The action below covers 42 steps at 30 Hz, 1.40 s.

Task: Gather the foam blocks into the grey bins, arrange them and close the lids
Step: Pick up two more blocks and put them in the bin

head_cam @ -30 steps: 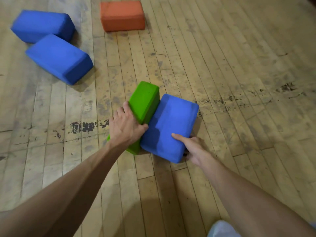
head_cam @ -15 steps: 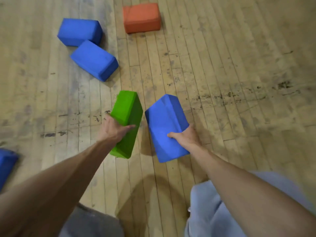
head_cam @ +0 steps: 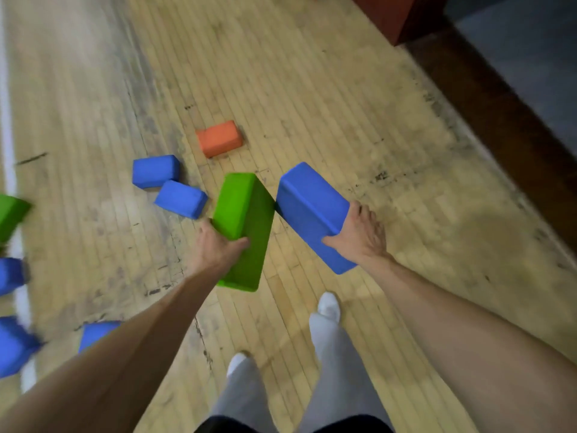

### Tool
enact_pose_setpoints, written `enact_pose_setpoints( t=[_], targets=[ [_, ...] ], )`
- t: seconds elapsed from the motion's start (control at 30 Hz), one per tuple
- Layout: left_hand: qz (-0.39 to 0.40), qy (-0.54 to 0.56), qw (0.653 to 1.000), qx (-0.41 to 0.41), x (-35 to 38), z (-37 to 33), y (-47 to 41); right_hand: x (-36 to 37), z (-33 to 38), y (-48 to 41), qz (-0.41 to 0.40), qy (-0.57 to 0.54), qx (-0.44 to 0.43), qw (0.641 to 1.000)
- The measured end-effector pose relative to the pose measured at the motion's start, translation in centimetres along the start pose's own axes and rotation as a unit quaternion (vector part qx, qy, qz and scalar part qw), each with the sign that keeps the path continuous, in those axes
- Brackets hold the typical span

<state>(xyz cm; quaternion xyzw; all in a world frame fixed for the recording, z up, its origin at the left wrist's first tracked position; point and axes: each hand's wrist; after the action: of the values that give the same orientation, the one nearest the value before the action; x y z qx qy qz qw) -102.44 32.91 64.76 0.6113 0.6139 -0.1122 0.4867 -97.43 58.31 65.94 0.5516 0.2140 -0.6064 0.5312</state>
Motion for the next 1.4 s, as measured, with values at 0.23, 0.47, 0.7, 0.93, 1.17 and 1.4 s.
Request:
enact_pose_setpoints(
  t=[0.23, 0.47, 0.7, 0.93, 1.17, 1.4],
  targets=[
    [0.048, -0.076, 0.986, 0.138, -5.3, -0.1, 5.4, -3.8, -0.2, 12.2, -0.154, -0.088, 0.141, 0.974],
    [0.136, -0.123, 0.952, 0.244, -7.2, 1.5, 13.1, -2.1, -2.0, 29.0, -0.222, -0.176, 0.28, 0.917],
    [0.183, -0.259, 0.87, 0.378, -0.8, 1.0, 26.1, 2.2, -9.7, 46.7, -0.272, -0.176, 0.431, 0.842],
    [0.249, -0.339, 0.793, 0.441, 12.0, 3.5, 46.9, 7.5, -21.4, 66.4, -0.294, -0.239, 0.584, 0.718],
    [0.295, -0.319, 0.728, 0.53, 20.9, 3.0, 64.5, 7.6, -31.4, 79.1, -0.329, -0.234, 0.64, 0.654],
    [0.295, -0.31, 0.722, 0.544, 29.3, 0.3, 71.6, 6.8, -40.3, 80.3, -0.328, -0.267, 0.639, 0.642]
  ],
)
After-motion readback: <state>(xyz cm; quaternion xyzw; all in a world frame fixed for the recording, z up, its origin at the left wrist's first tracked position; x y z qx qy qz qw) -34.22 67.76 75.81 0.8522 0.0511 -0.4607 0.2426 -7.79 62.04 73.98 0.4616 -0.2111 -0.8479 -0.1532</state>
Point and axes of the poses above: each hand's wrist, its own y-axis away from the middle knuckle, its own x-axis out of the palm, z = x × y, and after that the axes turned 3 degrees about -x, right-handed
